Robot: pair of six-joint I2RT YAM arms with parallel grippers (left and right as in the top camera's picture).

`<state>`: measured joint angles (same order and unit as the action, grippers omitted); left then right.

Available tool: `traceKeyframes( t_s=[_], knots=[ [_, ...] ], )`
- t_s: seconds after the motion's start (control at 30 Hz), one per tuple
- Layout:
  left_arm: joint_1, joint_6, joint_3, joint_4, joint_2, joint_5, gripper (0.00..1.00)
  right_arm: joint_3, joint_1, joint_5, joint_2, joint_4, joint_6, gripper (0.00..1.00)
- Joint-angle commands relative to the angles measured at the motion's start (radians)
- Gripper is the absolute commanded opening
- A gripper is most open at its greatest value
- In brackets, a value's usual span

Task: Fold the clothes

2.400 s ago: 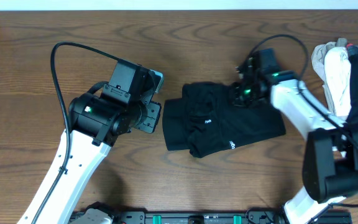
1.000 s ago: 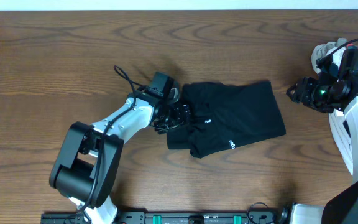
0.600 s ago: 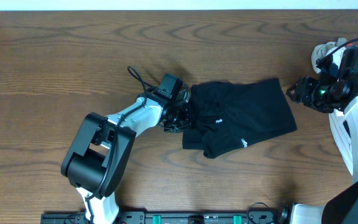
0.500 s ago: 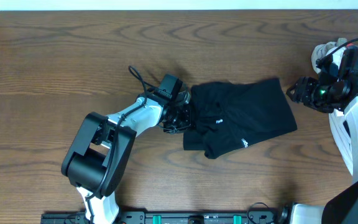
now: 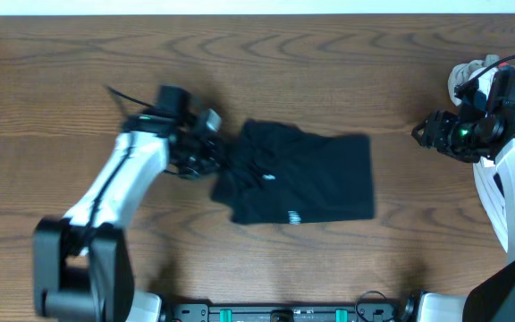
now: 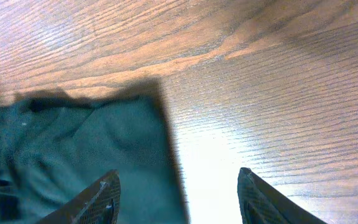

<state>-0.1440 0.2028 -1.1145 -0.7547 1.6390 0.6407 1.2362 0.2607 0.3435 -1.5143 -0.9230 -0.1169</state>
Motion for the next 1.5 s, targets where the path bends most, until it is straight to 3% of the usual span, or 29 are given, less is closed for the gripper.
traceKeyframes(
  t_s=[0.0, 0.07, 0.13, 0.17, 0.3, 0.47, 0.7, 0.93, 1.17, 1.47],
  knots=[
    [0.055, -0.100, -0.015, -0.023, -0.032, -0.051, 0.10, 0.017, 0.005, 0.005, 0.013, -0.002, 0.018, 0.59],
    [0.072, -0.114, -0.015, -0.049, -0.024, -0.099, 0.23, 0.017, 0.005, 0.005, 0.013, -0.002, 0.018, 0.59],
    [0.082, -0.117, -0.014, -0.076, -0.017, -0.166, 0.46, 0.017, 0.005, 0.005, 0.013, -0.005, 0.018, 0.59],
    [0.086, -0.117, -0.014, -0.088, -0.013, -0.198, 0.53, 0.017, 0.005, 0.005, 0.013, -0.008, 0.018, 0.59],
    [0.115, -0.116, -0.014, -0.129, -0.012, -0.299, 0.66, 0.017, 0.006, 0.005, 0.013, -0.015, 0.018, 0.59],
    [0.172, -0.093, 0.017, -0.130, -0.009, -0.291, 0.78, 0.017, 0.005, 0.005, 0.013, -0.015, 0.018, 0.59],
    [0.192, -0.094, 0.129, 0.048, 0.066, -0.135, 0.83, 0.017, 0.005, 0.005, 0.013, -0.016, 0.018, 0.59],
    [0.192, -0.094, 0.133, 0.095, 0.179, -0.098, 0.83, 0.017, 0.005, 0.005, 0.013, -0.034, 0.018, 0.58],
    [0.188, -0.094, 0.145, 0.212, 0.270, 0.052, 0.83, 0.017, 0.005, 0.005, 0.013, -0.035, 0.018, 0.58],
    [0.148, -0.093, 0.145, 0.303, 0.328, 0.058, 0.82, 0.017, 0.005, 0.004, 0.013, -0.030, 0.018, 0.57]
  ],
)
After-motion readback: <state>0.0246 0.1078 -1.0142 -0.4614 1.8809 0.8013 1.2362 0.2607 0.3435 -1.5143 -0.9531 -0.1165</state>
